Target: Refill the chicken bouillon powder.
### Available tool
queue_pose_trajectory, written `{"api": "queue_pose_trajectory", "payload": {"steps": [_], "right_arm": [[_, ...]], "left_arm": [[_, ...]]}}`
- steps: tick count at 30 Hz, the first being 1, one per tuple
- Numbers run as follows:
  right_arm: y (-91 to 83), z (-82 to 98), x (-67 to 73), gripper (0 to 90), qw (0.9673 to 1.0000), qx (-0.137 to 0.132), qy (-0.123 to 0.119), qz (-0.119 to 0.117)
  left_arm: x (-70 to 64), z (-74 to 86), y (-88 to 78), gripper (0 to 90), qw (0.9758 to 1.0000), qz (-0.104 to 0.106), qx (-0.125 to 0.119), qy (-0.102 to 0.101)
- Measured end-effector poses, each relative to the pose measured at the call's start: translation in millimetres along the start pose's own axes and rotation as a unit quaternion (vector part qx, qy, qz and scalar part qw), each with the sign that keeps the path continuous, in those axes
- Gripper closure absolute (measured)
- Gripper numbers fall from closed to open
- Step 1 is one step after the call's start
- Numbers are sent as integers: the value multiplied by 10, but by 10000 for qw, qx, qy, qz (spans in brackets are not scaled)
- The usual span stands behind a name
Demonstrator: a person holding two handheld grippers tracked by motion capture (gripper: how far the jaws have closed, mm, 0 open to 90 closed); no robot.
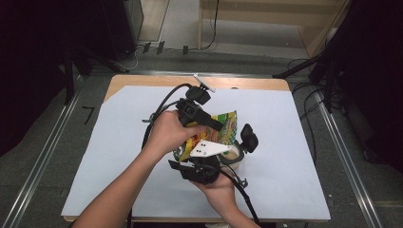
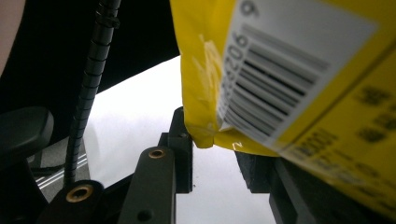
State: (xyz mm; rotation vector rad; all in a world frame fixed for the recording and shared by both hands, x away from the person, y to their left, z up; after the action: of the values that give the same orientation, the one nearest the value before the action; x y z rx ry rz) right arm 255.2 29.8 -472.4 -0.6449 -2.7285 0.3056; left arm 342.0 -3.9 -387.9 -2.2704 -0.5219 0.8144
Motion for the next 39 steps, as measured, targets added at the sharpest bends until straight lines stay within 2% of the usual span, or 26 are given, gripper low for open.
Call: {"api": "queue_pose_trajectory", "payload": {"steps": [4,7,10,13,23,39], "right_arm": [[-1,10,-1,704,10000,-19,-33,57],[-11,-6,11,703,9999,-57,-39,87],[-22,-34,25,697,9997,-80,-175,147],[-17,-48,23,694,9996,-63,-212,180],[-28,-44,15,694,9997,-12,-180,145],[-2,41,12,692,9995,75,-275,149]], "left_arm": [[-15,4,8,751,10000,-5,13,22],[6,2,7,753,9999,-89,14,53],[61,-3,-1,753,9999,-92,10,-48],[89,-10,-9,753,9999,-72,4,-116],[96,-11,19,750,9998,-60,56,-166],[64,66,11,749,10000,6,2,-68]]}}
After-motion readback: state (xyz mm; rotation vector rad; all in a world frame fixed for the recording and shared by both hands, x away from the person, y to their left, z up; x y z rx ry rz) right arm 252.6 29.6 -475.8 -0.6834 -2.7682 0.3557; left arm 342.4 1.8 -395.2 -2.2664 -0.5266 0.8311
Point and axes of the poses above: each handheld gripper's, and its own axes: y roughly forward along the jaws, z roughly out of its underside, x roughly to its left, the point moved 8 cm from there along y, roughly forward along the jaws, and after that the axes turned 7 degrees about -x, right-handed, at the moved point
